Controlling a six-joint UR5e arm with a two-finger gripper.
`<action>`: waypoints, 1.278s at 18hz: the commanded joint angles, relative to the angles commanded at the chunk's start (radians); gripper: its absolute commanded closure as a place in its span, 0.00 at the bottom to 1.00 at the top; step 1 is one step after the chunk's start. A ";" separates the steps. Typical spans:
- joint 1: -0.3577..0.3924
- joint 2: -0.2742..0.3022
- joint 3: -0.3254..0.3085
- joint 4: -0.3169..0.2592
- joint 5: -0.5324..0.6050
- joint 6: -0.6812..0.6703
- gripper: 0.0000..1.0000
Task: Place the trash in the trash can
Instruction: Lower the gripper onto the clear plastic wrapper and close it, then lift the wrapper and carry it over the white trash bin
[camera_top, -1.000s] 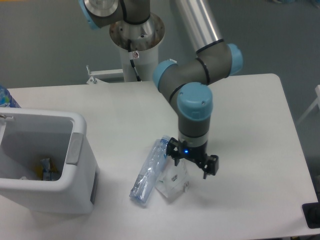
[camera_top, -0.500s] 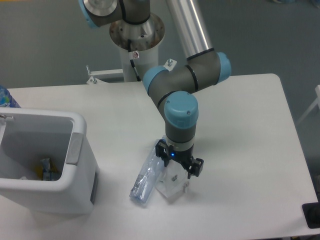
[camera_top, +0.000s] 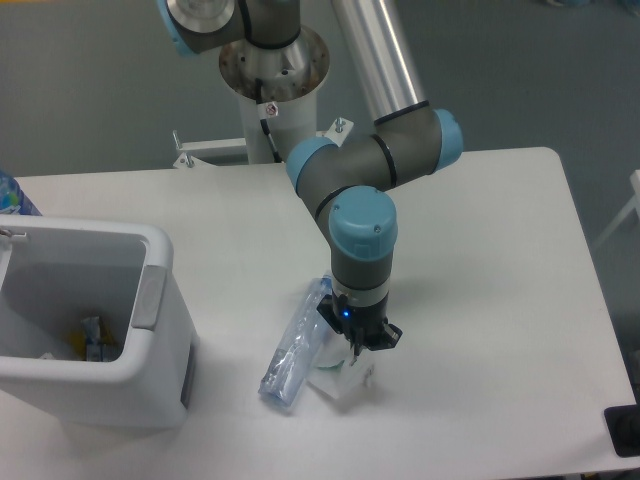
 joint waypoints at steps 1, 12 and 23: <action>0.002 0.000 0.008 0.000 -0.014 -0.018 1.00; 0.020 0.055 0.172 0.002 -0.319 -0.327 1.00; -0.115 0.276 0.167 0.000 -0.471 -0.492 1.00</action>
